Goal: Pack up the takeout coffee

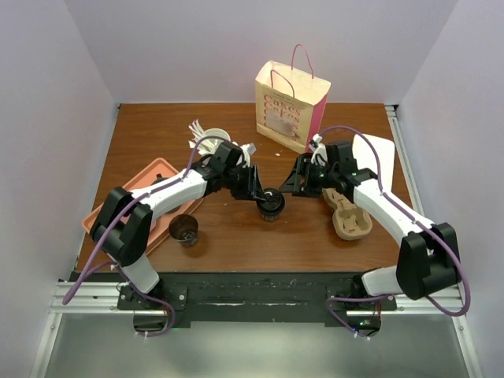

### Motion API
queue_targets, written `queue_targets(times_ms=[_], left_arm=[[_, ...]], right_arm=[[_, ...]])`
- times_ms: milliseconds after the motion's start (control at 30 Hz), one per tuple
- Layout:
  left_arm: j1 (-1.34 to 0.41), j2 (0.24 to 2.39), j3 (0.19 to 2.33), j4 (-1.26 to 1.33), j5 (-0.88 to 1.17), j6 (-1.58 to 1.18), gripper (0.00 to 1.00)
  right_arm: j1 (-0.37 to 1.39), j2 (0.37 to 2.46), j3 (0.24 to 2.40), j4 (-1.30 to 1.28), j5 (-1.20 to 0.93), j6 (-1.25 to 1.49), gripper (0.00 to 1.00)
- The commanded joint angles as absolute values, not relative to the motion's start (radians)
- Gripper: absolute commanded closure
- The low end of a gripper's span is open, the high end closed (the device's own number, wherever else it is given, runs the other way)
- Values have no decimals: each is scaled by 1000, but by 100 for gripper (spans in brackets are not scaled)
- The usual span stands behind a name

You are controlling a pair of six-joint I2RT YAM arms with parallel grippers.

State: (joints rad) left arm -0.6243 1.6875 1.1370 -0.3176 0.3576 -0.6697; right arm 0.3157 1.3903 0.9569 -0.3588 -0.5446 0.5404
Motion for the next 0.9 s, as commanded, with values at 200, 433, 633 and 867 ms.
queue_targets(times_ms=[200,433,633,867], left_arm=[[-637,1726,1032,-497,261,-741,66],[-643,1709,1003,-466,271,-798,66],[-650,1700,999,-451,268,-834,66],[-653,1660,1025,-437,276,-793,65]], right_arm=[[362,1393,904,-267,-433,643,31],[411,1433,877,-183,-436,676,30],[460,1479,871,-172,-414,678,32],[465,1515,867,-196,-391,620,49]])
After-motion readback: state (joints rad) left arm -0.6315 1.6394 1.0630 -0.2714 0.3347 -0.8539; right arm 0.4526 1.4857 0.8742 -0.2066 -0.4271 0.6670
